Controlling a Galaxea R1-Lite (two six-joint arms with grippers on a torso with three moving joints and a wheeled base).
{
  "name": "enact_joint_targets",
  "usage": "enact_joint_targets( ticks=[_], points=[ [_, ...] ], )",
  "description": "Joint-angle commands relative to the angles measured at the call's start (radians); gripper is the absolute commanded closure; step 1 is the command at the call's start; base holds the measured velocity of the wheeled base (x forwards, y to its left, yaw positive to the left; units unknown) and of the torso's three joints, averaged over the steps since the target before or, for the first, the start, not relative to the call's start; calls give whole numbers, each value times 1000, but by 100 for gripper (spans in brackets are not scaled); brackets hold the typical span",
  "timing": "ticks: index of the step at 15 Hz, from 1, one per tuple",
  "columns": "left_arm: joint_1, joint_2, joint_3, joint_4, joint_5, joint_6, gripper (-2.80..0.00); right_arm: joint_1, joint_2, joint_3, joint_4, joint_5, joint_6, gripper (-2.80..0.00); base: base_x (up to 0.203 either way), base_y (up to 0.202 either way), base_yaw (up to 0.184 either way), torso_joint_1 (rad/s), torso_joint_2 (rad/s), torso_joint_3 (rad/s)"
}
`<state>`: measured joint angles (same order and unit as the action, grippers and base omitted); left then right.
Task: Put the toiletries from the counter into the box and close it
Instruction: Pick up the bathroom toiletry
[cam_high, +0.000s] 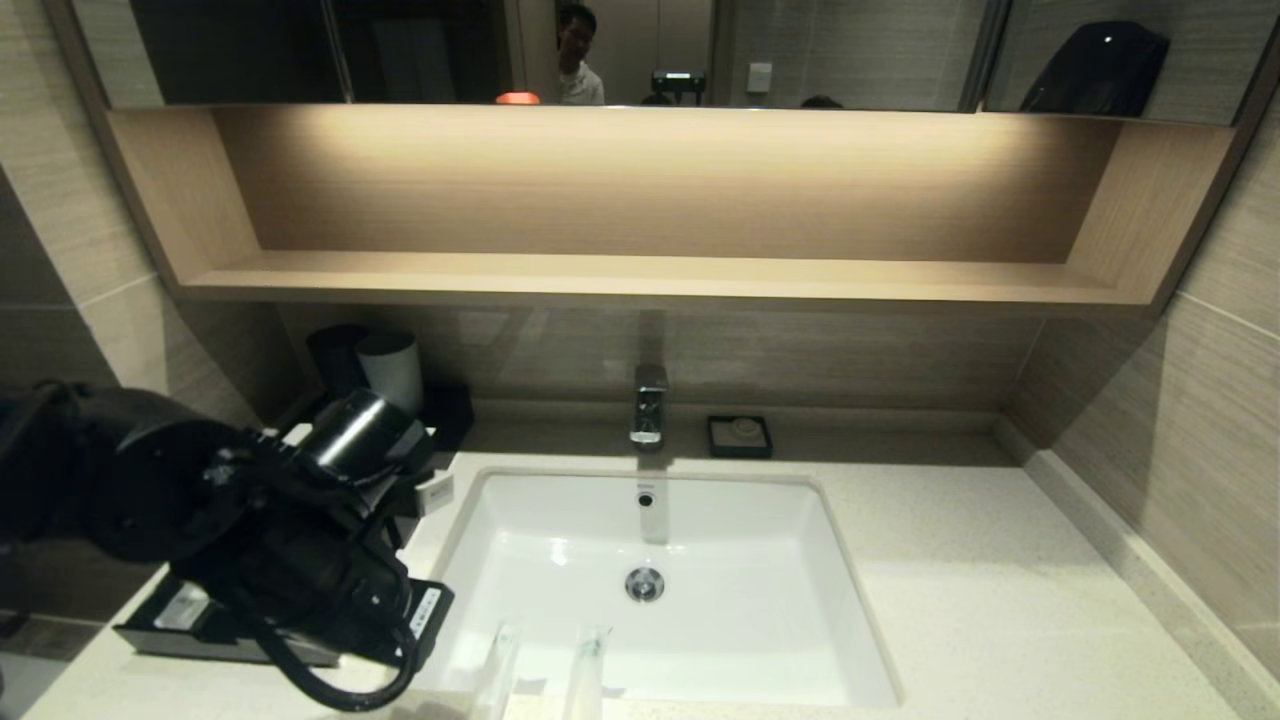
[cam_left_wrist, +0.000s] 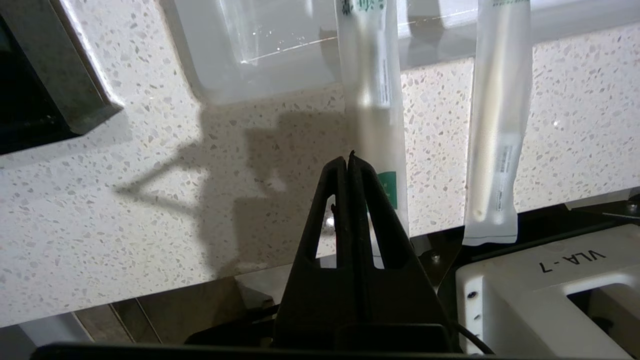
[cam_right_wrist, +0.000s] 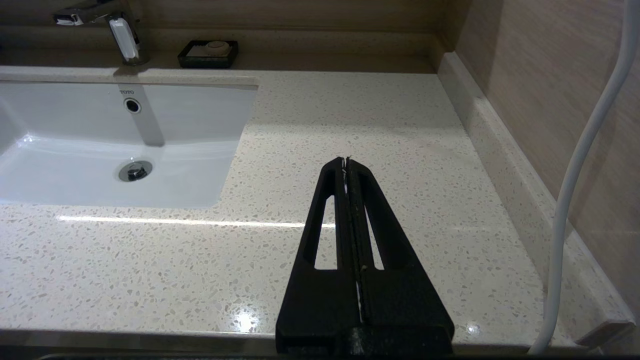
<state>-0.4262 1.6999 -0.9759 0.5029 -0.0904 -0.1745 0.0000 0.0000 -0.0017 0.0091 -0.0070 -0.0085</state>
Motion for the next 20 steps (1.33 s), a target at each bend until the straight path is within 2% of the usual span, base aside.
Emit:
enact_joint_targets(
  ticks=[1,9,13,15,20],
  points=[
    [8,103,-121,52,0,1,0,0,0,0,0,-1,-1,0,0,0,0,0,0,0],
    [10,274,-375,224,-8,-7,0,0,-1,0,0,-1,-1,0,0,0,0,0,0,0],
    [-12,338,-411,236,-6,-9,0,0,-1,0,0,-1,-1,0,0,0,0,0,0,0],
    [-23,365,-436,280,-6,-7,0,0,-1,0,0,-1,-1,0,0,0,0,0,0,0],
    [-51,401,-445,285,-6,-9,0,0,-2,0,0,-1,-1,0,0,0,0,0,0,0]
  ],
)
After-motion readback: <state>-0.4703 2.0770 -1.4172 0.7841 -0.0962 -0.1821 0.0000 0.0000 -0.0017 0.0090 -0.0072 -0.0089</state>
